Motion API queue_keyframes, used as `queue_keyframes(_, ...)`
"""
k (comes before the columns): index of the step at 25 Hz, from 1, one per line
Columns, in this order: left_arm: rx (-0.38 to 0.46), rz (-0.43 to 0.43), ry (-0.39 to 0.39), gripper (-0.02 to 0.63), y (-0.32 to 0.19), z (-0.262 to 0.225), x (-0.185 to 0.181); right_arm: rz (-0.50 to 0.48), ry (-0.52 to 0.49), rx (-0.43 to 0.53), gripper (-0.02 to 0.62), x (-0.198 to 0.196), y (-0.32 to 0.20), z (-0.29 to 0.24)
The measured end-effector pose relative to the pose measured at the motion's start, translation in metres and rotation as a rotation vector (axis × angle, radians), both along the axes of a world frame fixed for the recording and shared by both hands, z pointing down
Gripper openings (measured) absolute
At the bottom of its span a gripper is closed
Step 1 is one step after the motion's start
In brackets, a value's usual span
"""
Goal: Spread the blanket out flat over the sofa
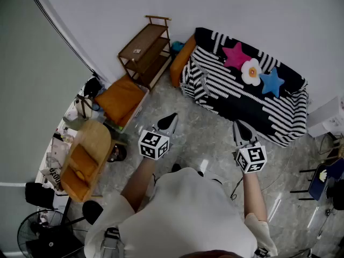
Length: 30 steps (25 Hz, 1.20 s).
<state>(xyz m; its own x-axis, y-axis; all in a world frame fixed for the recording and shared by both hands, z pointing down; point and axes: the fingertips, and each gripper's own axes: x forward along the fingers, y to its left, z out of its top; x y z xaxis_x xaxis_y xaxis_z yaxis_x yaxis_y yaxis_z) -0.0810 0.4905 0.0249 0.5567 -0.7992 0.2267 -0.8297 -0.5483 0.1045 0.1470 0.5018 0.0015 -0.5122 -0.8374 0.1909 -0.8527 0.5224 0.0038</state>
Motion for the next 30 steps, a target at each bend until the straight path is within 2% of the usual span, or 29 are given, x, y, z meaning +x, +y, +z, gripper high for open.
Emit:
queue_keyframes(9, -0.014, 0.002, 0.005, 0.018, 0.005, 0.003, -0.001, -0.010, 0.007, 0.003, 0.003, -0.005, 0.004, -0.001)
queue_keyframes(20, -0.018, 0.019, -0.001, 0.018, 0.003, 0.007, -0.008, 0.032, -0.020, -0.024, 0.003, -0.009, -0.002, 0.004)
queue_keyframes(30, -0.011, 0.032, -0.010, 0.021, -0.005, 0.010, -0.020, 0.033, -0.007, -0.033, 0.003, -0.026, -0.006, 0.008)
